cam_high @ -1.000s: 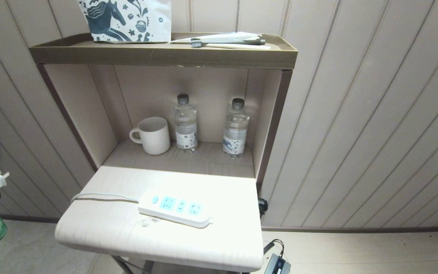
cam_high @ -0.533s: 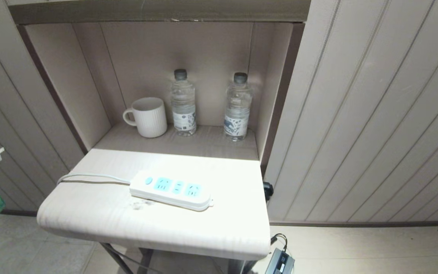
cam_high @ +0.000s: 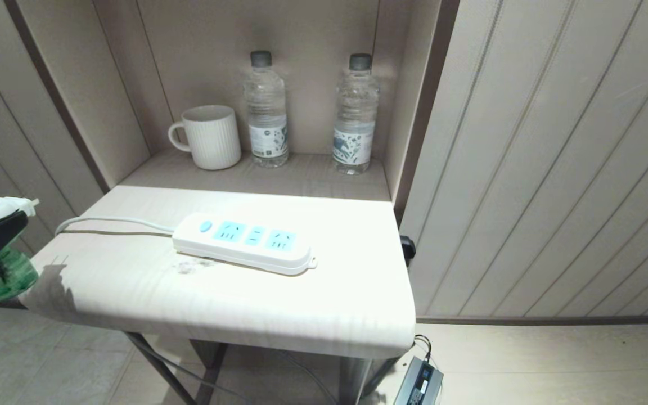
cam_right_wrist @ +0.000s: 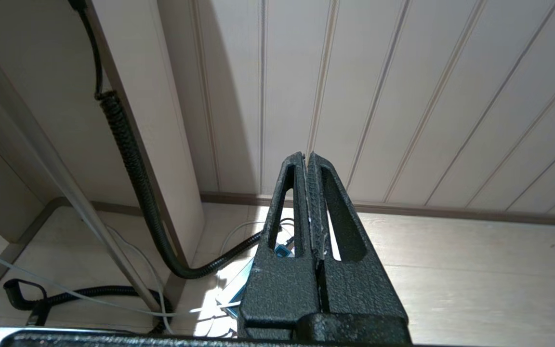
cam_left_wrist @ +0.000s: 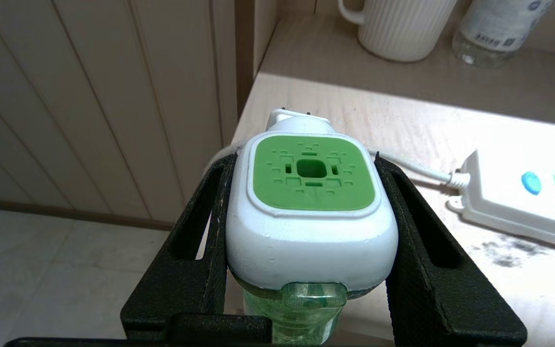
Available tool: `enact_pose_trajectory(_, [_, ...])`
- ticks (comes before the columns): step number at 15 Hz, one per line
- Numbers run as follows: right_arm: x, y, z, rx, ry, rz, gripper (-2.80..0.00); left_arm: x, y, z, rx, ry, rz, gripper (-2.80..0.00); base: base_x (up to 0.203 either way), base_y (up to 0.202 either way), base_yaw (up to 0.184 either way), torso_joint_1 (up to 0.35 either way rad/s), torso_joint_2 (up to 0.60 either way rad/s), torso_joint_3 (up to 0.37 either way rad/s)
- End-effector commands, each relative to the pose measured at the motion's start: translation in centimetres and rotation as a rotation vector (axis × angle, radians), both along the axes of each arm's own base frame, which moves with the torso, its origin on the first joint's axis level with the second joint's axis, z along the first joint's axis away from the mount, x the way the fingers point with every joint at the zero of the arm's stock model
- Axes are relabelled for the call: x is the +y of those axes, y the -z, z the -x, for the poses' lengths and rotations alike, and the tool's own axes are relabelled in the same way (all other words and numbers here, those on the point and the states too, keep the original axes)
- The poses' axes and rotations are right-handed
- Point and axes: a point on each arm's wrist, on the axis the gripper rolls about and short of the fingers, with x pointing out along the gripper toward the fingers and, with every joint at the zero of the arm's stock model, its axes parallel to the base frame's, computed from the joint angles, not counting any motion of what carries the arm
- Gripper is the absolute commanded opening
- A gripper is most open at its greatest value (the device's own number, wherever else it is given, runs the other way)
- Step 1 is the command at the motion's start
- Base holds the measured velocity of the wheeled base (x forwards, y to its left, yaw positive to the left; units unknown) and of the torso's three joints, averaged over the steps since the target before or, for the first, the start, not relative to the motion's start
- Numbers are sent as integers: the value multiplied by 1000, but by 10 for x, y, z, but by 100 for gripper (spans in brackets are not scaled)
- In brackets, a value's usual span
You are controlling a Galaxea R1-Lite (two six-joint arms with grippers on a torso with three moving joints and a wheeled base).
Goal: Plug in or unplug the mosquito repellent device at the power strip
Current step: Place the mosquito repellent liquid on the table
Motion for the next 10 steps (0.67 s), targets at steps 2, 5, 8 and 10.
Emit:
enact_pose_trajectory(2, [0,0,0,2,0,1,-280,-1,1,-5,14,-1,-3,-280,0,0,0,-83,258,183])
enact_pose_trajectory(5, [0,0,0,2,0,1,-280,-1,1,-5,14,-1,-3,-280,0,0,0,-29,98,70])
enact_pose_trajectory(8, [0,0,0,2,0,1,-280,-1,1,-5,14,-1,-3,-280,0,0,0,0,10,9])
enact_pose_trajectory(10, [0,0,0,2,0,1,-280,-1,1,-5,14,-1,-3,-280,0,0,0,0,0,0])
